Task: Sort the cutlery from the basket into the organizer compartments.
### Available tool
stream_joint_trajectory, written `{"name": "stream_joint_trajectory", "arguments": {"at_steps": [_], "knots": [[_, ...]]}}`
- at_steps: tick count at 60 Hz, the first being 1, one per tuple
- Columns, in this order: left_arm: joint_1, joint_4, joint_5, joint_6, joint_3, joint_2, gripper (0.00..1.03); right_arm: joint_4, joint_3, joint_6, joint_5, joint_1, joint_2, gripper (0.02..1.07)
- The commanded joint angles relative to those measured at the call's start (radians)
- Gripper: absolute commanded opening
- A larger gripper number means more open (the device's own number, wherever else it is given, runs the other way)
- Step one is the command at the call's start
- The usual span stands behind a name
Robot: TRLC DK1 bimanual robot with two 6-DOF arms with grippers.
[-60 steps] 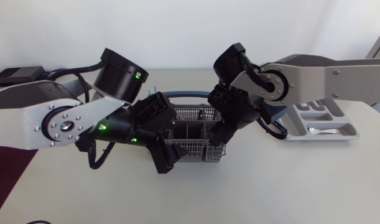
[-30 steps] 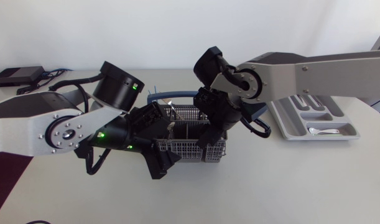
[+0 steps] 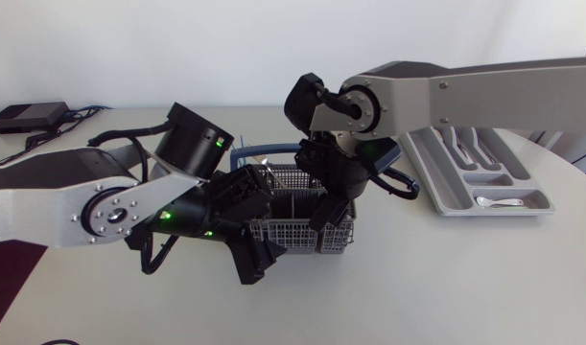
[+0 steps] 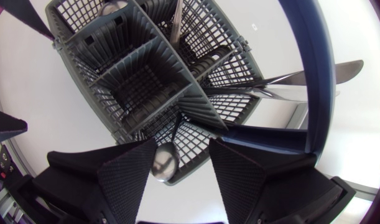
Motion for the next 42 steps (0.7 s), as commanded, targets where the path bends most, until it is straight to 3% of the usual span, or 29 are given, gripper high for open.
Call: {"name": "stream_joint_trajectory", "arguments": {"at_steps": [1,22,26,42], "knots": [[-0.015,0.011,-0.005,0.015,-0.032,0.018,0.94,-0.064,-0.022,-0.020,0.011,0.008,0.053,0.66],[-0.020,0.034,-0.005,0.015,-0.049,0.023,0.94,-0.071,-0.051,-0.057,0.178,0.031,0.054,0.66],[-0.021,0.038,-0.005,0.015,-0.049,0.032,0.94,-0.050,-0.065,-0.074,0.253,0.031,0.054,0.66],[-0.049,0.049,-0.012,0.008,-0.042,0.061,0.94,-0.045,-0.081,-0.099,0.333,0.012,0.045,0.66]]}}
